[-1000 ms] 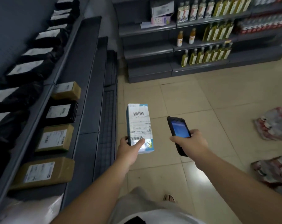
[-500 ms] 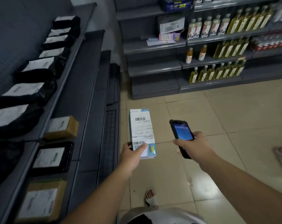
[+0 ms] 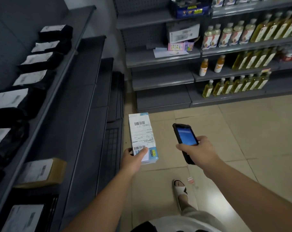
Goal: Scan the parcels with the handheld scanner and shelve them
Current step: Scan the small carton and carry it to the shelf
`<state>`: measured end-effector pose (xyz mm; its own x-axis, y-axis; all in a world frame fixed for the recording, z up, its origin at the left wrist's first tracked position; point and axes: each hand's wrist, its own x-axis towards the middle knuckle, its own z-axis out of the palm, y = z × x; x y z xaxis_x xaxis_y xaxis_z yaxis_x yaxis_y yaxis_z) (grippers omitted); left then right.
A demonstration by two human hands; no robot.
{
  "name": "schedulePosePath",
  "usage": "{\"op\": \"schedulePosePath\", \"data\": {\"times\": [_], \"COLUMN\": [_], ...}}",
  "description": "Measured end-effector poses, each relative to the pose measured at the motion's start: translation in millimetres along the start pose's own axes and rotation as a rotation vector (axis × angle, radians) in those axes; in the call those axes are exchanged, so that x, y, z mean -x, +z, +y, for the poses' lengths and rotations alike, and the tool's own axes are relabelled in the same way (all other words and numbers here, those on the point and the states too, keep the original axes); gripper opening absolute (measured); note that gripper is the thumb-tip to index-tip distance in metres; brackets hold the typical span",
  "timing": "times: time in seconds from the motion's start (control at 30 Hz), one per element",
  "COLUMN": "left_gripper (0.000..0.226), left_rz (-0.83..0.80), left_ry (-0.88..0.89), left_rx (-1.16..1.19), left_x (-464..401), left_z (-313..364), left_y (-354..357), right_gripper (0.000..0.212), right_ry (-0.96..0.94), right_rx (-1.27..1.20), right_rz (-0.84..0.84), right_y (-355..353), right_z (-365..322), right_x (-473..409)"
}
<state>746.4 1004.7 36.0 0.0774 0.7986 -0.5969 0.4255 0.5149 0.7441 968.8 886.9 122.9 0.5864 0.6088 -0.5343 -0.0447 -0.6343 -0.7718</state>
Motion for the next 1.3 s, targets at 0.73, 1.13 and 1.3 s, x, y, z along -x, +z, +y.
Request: {"op": "schedulePosePath", "data": {"times": [0.73, 1.13, 1.3], "left_gripper": [0.038, 0.047, 0.066], "left_rz": [0.373, 0.514, 0.694], "left_ry": [-0.197, -0.295, -0.359], "left_rx": [0.492, 0.735, 0.921], "left_x": [-163.6, -211.3, -223.5], "left_z": [93.3, 95.1, 87.2], "left_y": [-77.3, -134.6, -141.7], "right_gripper": [0.066, 0.063, 0.062], "right_ry": [-0.211, -0.308, -0.376], "right_rx": [0.389, 0.510, 0.605], "right_rz": [-0.360, -0.599, -0.757], "right_y": [159.8, 281.5, 335.2], "right_z": [-211.5, -279.4, -301.2], "right_x": [-202.1, -242.7, -272.7]}}
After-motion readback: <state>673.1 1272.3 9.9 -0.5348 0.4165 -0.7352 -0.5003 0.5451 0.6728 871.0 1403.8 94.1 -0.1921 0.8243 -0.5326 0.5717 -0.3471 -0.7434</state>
